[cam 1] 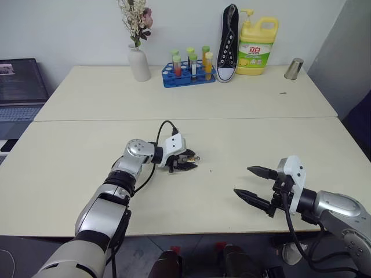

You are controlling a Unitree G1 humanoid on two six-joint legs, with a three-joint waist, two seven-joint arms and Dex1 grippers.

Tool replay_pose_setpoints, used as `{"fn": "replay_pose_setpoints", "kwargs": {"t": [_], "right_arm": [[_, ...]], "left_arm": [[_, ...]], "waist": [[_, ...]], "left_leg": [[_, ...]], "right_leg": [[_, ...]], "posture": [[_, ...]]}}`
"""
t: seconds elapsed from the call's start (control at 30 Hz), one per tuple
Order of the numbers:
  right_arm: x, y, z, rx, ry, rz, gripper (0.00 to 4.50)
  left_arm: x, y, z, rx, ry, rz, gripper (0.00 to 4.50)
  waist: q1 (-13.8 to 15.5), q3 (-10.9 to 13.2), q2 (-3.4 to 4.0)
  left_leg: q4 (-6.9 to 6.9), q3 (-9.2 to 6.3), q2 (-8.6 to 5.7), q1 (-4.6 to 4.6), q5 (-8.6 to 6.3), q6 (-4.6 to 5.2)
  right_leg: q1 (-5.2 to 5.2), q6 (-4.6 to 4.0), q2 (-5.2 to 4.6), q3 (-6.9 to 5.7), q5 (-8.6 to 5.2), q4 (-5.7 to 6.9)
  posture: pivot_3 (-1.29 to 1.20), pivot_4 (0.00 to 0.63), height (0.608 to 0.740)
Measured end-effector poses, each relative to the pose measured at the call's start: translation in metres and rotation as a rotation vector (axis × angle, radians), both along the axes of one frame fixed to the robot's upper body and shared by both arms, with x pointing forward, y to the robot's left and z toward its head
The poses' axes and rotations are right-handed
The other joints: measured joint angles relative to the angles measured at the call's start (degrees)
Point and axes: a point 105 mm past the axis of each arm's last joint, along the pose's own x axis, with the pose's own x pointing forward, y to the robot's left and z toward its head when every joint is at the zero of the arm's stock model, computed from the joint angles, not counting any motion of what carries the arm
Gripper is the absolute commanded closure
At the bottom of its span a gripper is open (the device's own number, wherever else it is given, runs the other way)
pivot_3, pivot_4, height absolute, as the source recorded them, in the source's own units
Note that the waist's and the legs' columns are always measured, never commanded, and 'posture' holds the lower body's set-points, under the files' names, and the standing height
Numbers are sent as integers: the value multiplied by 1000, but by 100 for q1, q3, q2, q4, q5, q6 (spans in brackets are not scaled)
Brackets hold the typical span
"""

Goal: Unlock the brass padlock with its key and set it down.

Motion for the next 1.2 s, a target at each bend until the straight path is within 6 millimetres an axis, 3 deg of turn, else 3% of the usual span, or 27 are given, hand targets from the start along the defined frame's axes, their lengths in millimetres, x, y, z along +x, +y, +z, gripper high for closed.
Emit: {"fn": "replay_pose_setpoints", "kwargs": {"t": [0.07,0.4,0.57,0.63,0.73,0.87,1.03,1.2], "right_arm": [[0,0,0,-2,0,1,0],[5,0,6,-8,-24,14,0],[7,3,11,15,-33,28,0],[7,4,13,19,-32,34,0],[10,7,18,39,-17,49,0],[11,15,30,85,-8,96,0],[20,25,47,133,-5,144,0],[26,41,46,144,56,206,0]], "left_arm": [[0,0,0,7,-3,-1,3530],[-9,11,0,-6,-25,-12,3527],[-22,4,5,-48,-74,-64,3527],[-25,2,19,-75,-211,-96,3527],[-48,-12,66,-139,-673,-236,3527],[-70,-11,87,-121,-1023,-357,3527],[-83,-10,88,-140,-1154,-399,3527],[-85,-11,87,-139,-1189,-402,3527]], "waist": [[0,0,0],[-82,0,1],[8,1,-1],[26,1,-1],[48,2,-2],[38,1,0],[39,1,-1],[35,1,-1]], "left_leg": [[10,-1,1,0,0,0],[17,-2,4,-2,-1,1],[34,-8,2,-17,-1,0],[36,-7,7,-19,-1,0],[38,-4,22,-20,5,-13],[37,5,7,-13,-2,0],[39,-1,2,-16,-8,9],[41,0,0,-18,-9,12]], "right_leg": [[3,2,3,0,1,3],[2,4,6,4,2,4],[-2,4,0,1,2,3],[-2,6,-5,5,4,0],[-2,9,-19,13,6,-5],[1,12,-15,18,7,-6],[1,13,-11,11,8,-6],[0,13,-10,9,8,-5]], "posture": [[0,150,740],[0,150,740],[0,150,740],[0,150,740],[0,150,740],[0,150,740],[0,150,740],[0,150,740]]}}
